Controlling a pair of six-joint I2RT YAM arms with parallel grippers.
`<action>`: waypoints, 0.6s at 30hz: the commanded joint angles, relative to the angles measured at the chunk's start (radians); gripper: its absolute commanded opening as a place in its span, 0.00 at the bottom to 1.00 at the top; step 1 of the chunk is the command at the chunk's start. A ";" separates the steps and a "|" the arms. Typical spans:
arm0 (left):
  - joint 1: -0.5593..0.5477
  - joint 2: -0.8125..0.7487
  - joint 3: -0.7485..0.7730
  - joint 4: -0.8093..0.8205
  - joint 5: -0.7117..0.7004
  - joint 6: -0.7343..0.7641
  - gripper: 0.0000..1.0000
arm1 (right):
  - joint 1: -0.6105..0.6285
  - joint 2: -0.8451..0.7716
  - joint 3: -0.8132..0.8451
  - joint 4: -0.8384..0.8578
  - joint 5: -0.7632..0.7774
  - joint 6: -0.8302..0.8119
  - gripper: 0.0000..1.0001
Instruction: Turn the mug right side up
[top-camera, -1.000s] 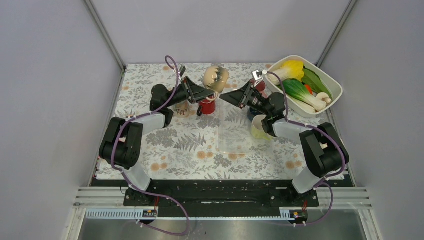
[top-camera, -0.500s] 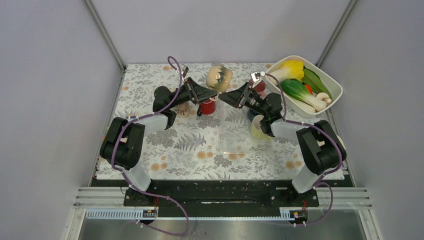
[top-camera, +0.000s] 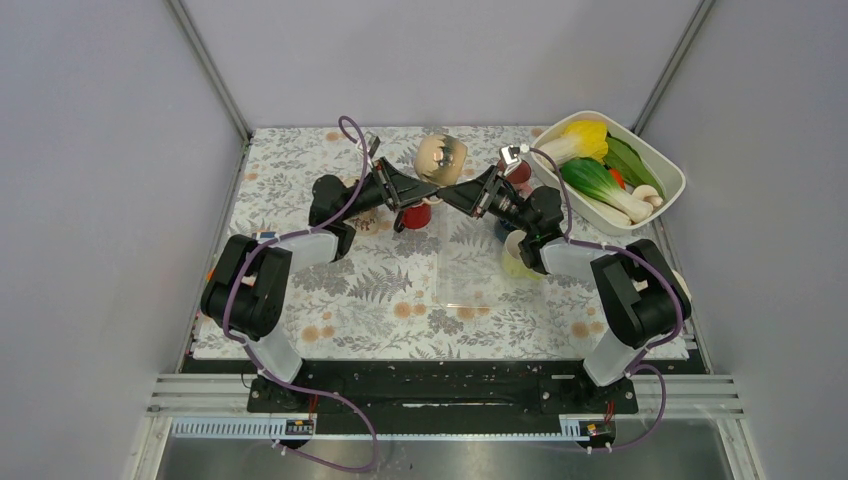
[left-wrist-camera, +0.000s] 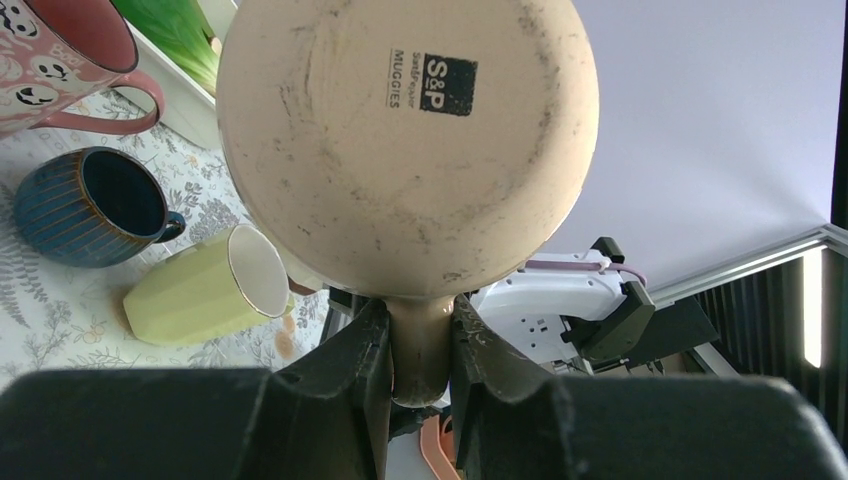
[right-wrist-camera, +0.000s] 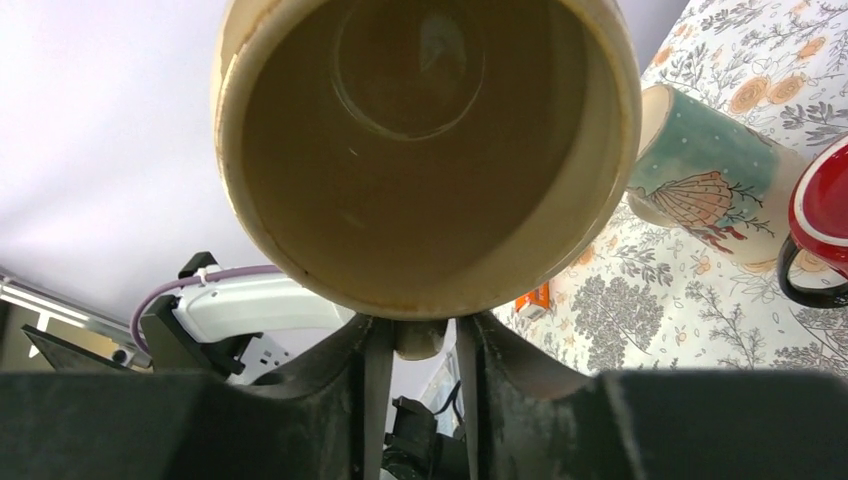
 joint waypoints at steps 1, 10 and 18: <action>-0.022 -0.045 0.013 0.126 -0.010 0.040 0.00 | 0.010 0.007 0.017 0.059 0.017 0.006 0.33; -0.027 -0.064 -0.005 0.022 0.012 0.121 0.00 | -0.007 -0.016 0.020 0.048 0.012 -0.012 0.27; -0.026 -0.088 -0.010 -0.070 0.025 0.186 0.00 | -0.041 -0.053 0.033 -0.076 0.002 -0.080 0.18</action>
